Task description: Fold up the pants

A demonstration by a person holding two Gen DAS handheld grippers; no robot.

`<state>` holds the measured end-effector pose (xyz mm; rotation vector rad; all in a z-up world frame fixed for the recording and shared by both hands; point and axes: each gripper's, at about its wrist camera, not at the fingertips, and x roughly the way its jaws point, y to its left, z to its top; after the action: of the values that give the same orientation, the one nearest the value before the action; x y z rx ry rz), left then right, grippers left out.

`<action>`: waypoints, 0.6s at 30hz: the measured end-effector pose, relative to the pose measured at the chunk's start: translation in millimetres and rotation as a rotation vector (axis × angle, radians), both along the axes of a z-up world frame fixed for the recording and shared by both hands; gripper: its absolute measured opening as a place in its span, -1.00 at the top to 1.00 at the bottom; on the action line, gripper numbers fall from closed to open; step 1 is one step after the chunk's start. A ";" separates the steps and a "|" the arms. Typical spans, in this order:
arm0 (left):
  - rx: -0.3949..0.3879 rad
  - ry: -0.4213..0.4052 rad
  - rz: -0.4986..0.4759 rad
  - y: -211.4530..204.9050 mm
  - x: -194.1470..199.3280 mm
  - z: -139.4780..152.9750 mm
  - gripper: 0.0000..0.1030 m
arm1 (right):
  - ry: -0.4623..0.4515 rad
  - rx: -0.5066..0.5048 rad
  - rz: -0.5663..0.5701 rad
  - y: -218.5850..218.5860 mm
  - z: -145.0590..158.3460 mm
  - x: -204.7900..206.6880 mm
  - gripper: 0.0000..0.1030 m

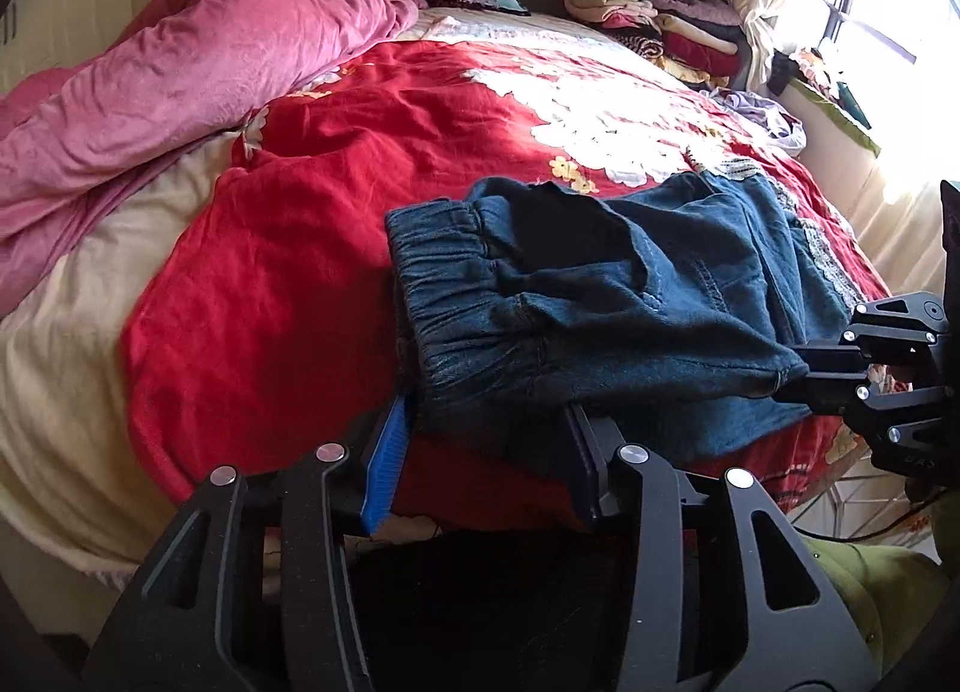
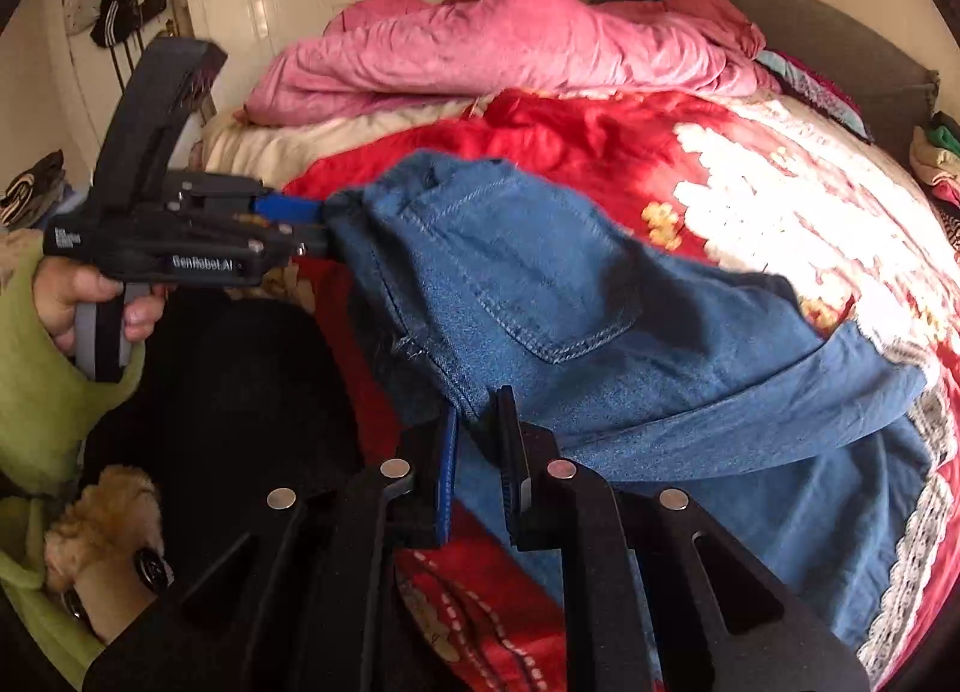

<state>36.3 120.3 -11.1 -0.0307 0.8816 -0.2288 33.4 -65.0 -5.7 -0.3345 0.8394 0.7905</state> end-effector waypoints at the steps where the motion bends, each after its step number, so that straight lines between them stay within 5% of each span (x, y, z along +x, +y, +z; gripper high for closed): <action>1: -0.002 0.003 0.004 1.2 -1.1 -0.1 0.19 | 0.010 -0.003 -0.001 0.4 -3.8 0.8 0.77; 12: -0.007 -0.024 0.084 26.6 -27.1 22.6 0.04 | 0.066 -0.009 -0.006 5.9 -29.6 1.7 0.72; 18: -0.053 -0.025 -0.053 -15.0 -14.1 27.1 0.05 | 0.100 0.006 -0.026 6.4 -40.9 5.2 0.67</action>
<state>22.2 105.4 16.0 -0.0538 0.8517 -0.3014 38.6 -58.6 -46.7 -0.2799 0.9335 0.7906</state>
